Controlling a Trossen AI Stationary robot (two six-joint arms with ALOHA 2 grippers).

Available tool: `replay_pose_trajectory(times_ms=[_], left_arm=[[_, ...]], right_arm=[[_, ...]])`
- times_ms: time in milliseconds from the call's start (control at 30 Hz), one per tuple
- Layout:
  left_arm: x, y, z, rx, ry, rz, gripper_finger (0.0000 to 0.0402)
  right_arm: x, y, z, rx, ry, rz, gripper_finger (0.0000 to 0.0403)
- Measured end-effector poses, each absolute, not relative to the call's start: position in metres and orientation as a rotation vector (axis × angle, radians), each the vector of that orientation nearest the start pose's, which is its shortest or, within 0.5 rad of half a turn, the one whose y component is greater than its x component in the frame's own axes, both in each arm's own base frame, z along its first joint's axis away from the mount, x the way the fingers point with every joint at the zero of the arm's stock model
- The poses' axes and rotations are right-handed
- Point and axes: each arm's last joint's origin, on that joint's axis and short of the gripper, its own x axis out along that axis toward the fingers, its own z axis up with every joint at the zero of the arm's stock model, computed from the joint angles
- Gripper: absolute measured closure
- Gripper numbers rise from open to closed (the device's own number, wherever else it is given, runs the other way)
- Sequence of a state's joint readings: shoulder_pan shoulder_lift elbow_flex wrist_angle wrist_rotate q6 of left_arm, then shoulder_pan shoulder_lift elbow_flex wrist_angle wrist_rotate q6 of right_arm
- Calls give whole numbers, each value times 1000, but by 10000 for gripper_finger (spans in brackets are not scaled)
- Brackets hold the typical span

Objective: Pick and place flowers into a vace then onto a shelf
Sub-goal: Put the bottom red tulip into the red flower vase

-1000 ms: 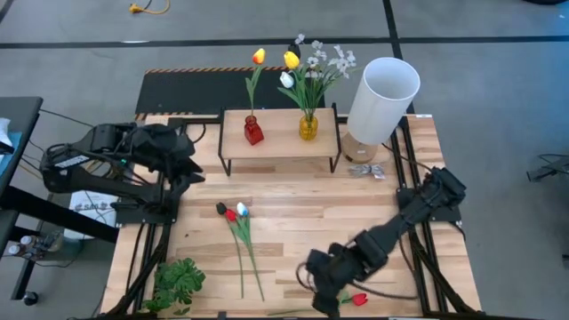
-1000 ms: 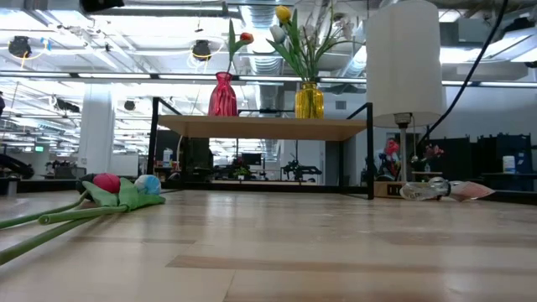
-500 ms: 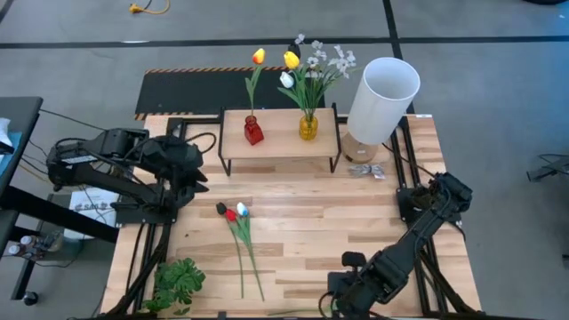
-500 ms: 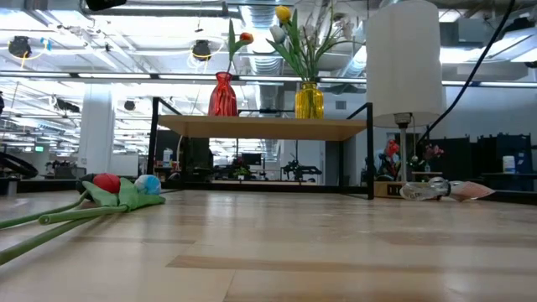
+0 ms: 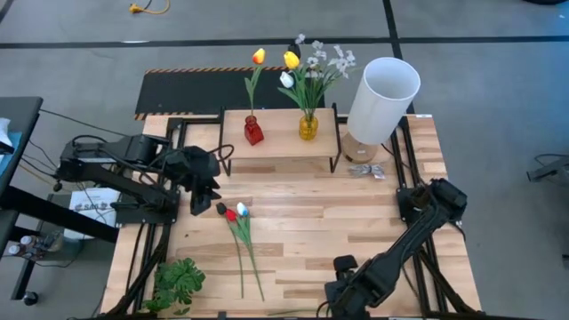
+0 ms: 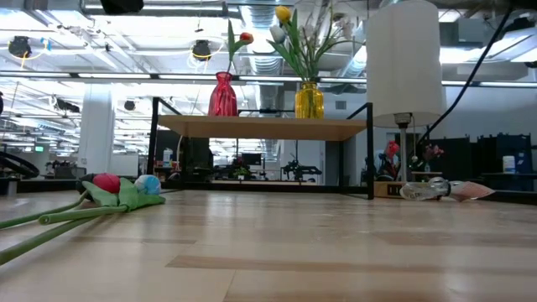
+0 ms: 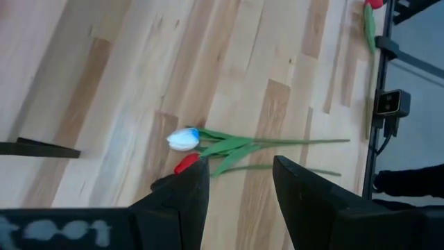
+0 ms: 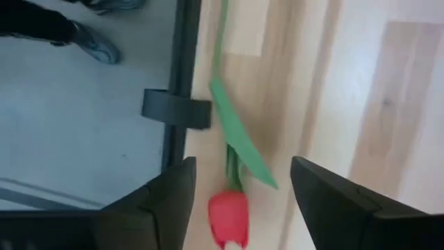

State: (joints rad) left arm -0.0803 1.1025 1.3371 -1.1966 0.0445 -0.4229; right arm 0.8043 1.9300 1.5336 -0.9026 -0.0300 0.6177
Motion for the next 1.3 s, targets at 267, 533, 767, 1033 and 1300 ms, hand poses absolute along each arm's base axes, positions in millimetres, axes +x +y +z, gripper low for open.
replay_pose_trajectory(times_ms=[267,533,767,1033,1300], left_arm=[[184,-15,373,-356,975,122,253],[184,-15,373,-356,978,122,253],[184,-15,373,-356,980,122,253],[184,-15,373,-356,980,122,253],[184,-15,373,-355,980,122,253]], right_arm=[[279,288,179,-24,1456,289,187],[283,296,153,15,1516,325,202],[283,301,150,37,1509,324,221],[282,297,149,83,1527,203,290],[284,296,149,114,1525,180,374]])
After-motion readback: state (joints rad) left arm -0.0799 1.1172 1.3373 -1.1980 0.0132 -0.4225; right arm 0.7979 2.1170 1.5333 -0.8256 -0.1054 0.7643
